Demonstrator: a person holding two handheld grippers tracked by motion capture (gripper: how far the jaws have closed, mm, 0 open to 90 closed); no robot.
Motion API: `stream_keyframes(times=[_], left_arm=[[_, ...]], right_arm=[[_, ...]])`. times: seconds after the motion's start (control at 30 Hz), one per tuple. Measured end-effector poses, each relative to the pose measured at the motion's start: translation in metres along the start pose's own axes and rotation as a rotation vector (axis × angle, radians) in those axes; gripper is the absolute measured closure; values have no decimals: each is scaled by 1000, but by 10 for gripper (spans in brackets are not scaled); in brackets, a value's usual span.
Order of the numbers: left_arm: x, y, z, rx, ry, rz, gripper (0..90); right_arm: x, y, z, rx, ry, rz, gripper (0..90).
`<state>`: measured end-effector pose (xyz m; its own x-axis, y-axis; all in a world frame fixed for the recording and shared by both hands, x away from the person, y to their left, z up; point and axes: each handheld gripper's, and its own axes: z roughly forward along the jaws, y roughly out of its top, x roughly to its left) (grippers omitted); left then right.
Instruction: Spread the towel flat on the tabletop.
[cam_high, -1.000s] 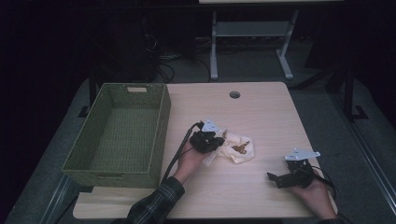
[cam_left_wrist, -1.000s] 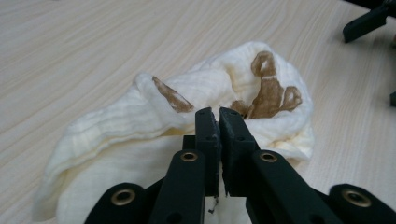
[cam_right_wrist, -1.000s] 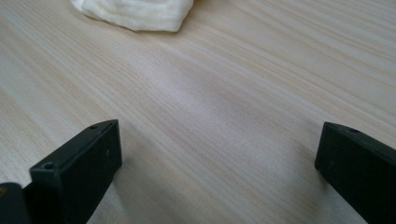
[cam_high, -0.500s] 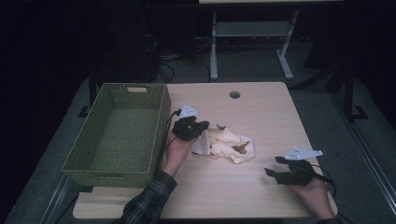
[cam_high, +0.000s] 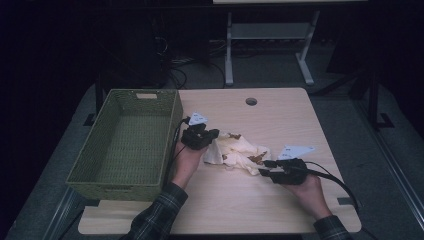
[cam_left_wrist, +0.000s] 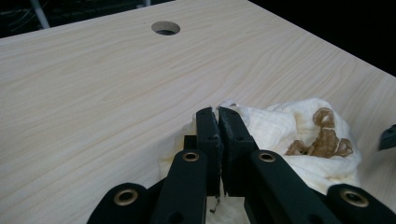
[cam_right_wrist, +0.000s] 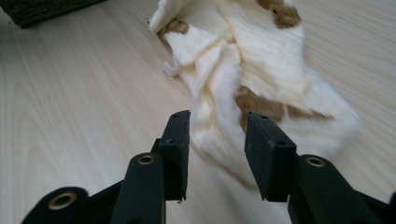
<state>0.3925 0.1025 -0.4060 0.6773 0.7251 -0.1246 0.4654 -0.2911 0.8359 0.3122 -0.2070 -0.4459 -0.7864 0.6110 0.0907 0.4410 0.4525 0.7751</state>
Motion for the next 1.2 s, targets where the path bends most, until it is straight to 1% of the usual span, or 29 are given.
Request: stream_keyframes(times=[0.1, 0.13, 0.2, 0.27, 0.3, 0.4, 0.43, 0.5, 0.57, 0.6, 0.63, 0.67, 0.73, 0.77, 0.8, 0.87, 0.93, 1.03, 1.13, 1.2], left_arm=[[0, 0, 1, 1, -4, 4, 870], [-1, 0, 1, 5, -6, 6, 870], [-1, -1, 1, 5, -8, 6, 870], [-2, -1, 2, 9, -7, 9, 870], [-2, -1, 2, 10, -8, 9, 870], [-2, -1, 2, 11, -13, 13, 870], [-2, -1, 2, 12, -14, 13, 870], [-3, -1, 2, 12, -15, 14, 870], [-3, -1, 3, 11, -16, 13, 870], [-4, -1, 3, 11, -16, 12, 870], [-4, -1, 3, 11, -16, 13, 870], [-4, -1, 3, 12, -18, 16, 870], [-4, -1, 3, 14, -19, 17, 870], [-4, -1, 3, 14, -19, 17, 870], [-4, -1, 3, 14, -18, 18, 871], [-4, -1, 2, 11, -17, 16, 871], [-4, -1, 2, 12, -18, 14, 871], [-5, -1, 2, 13, -18, 15, 871], [-5, -2, 2, 12, -15, 15, 871], [-6, -2, 1, 12, -14, 16, 871]], right_arm=[[2, 9, 15, 1, 16, -18, 636], [3, 12, 19, 5, 21, -15, 640], [3, 18, 27, 7, 22, -24, 647], [1, 23, 34, 1, 37, -19, 652], [1, 26, 37, 3, 36, -30, 655], [1, 36, 48, 3, 34, -33, 660], [-1, 38, 51, -9, 38, -35, 660], [-4, 39, 56, -23, 51, -6, 661], [-7, 39, 59, -17, 52, 1, 661], [-7, 40, 67, 15, 44, -7, 680], [-7, 40, 69, 17, 50, -13, 698], [-5, 40, 71, 22, 60, -9, 729], [-1, 39, 77, 45, 41, -41, 810], [0, 38, 78, 52, 36, -43, 847], [0, 37, 78, 58, 35, -41, 875], [0, 37, 75, 65, 25, -53, 887], [1, 39, 66, 55, 21, -61, 892], [2, 40, 51, 49, 0, -80, 893], [0, 37, 38, 29, 0, -73, 893], [-3, 32, 28, 26, -12, -62, 893]])
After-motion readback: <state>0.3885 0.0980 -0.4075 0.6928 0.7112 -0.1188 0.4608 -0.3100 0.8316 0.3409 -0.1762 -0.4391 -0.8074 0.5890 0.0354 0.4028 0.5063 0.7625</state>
